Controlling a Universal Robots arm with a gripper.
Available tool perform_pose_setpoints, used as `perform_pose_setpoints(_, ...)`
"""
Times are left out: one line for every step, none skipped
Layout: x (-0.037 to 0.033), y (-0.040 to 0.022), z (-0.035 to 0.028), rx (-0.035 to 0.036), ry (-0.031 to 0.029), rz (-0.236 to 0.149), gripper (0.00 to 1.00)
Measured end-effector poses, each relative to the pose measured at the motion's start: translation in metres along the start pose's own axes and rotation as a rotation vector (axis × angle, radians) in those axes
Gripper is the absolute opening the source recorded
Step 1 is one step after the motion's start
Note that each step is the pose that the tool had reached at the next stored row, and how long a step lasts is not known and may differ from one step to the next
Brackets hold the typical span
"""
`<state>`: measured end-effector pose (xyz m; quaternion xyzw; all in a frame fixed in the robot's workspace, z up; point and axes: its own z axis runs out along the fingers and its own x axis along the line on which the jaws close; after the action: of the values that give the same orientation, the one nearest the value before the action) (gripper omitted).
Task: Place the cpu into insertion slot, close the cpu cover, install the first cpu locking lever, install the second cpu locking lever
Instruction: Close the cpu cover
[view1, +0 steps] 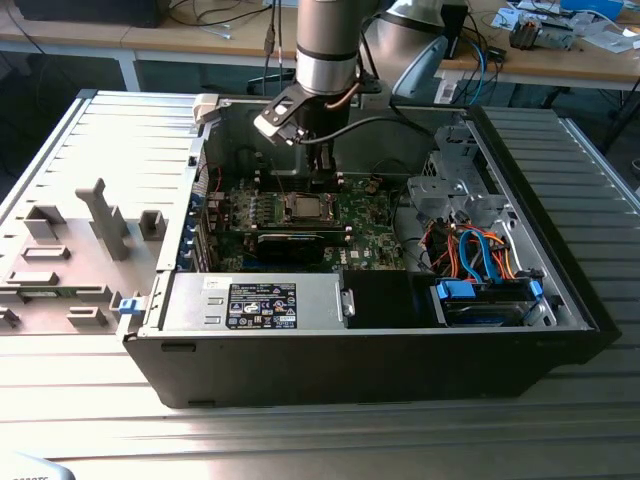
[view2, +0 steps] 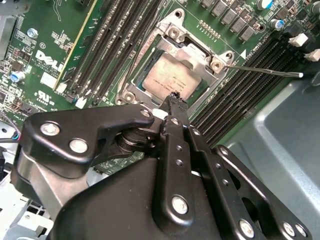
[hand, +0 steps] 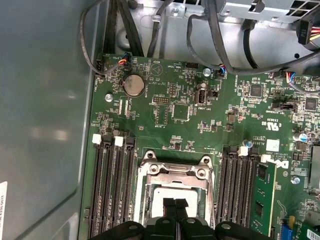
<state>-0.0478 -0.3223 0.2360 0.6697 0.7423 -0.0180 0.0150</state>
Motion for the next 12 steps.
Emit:
perform_pose_setpoints(0.0000, -0.0001, 0.0003, 0.0000, -0.0001, 0.000, 0.11)
perform_pose_setpoints(0.0000, -0.0001, 0.0006, 0.0000, 0.0000, 0.000, 0.11)
perform_pose_setpoints(0.0001, -0.0008, 0.0012, 0.0000, -0.0001, 0.000, 0.11)
perform_pose_setpoints(0.0003, -0.0020, 0.0018, 0.0001, 0.0000, 0.000, 0.11)
perform_pose_setpoints(0.0004, -0.0029, 0.0021, 0.0001, 0.0000, 0.000, 0.11)
perform_pose_setpoints(0.0005, -0.0036, 0.0025, 0.0000, 0.0000, 0.000, 0.11)
perform_pose_setpoints(0.0006, -0.0044, 0.0029, 0.0000, 0.0000, 0.000, 0.11)
perform_pose_setpoints(0.0007, -0.0053, 0.0034, 0.0000, 0.0000, 0.000, 0.11)
perform_pose_setpoints(0.0010, -0.0074, 0.0042, 0.0001, 0.0000, 0.000, 0.11)
perform_pose_setpoints(0.0011, -0.0084, 0.0050, -0.0001, 0.0001, 0.000, 0.11)
perform_pose_setpoints(0.0013, -0.0093, 0.0060, -0.0001, 0.0001, 0.000, 0.11)
perform_pose_setpoints(0.0018, -0.0128, 0.0100, 0.0000, 0.0000, 0.000, 0.11)
